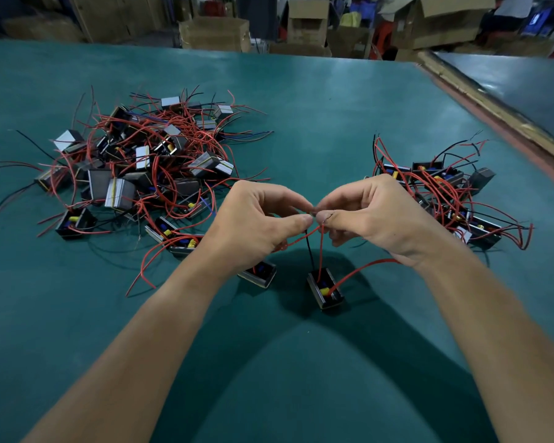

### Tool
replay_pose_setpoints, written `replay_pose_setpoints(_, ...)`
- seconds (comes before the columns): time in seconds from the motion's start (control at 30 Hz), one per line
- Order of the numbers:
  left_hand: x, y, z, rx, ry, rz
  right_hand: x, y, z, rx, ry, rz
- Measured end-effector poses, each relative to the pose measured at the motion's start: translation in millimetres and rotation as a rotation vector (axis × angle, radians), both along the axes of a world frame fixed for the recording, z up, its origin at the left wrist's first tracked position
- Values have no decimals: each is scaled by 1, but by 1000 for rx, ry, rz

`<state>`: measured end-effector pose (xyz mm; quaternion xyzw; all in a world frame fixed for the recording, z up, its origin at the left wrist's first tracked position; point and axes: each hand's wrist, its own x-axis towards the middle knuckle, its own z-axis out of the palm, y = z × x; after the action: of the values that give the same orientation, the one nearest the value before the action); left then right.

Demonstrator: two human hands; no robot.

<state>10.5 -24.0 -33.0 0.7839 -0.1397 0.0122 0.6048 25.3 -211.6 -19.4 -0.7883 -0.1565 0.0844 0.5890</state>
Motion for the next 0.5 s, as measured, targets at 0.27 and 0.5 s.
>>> replay_pose_setpoints(0.27,1,0,0,-15,79,64,0,1,-4,-84,-234,24)
replay_pose_setpoints(0.5,1,-1,1,-1,110,54,2,2,-7,-155,-339,-41)
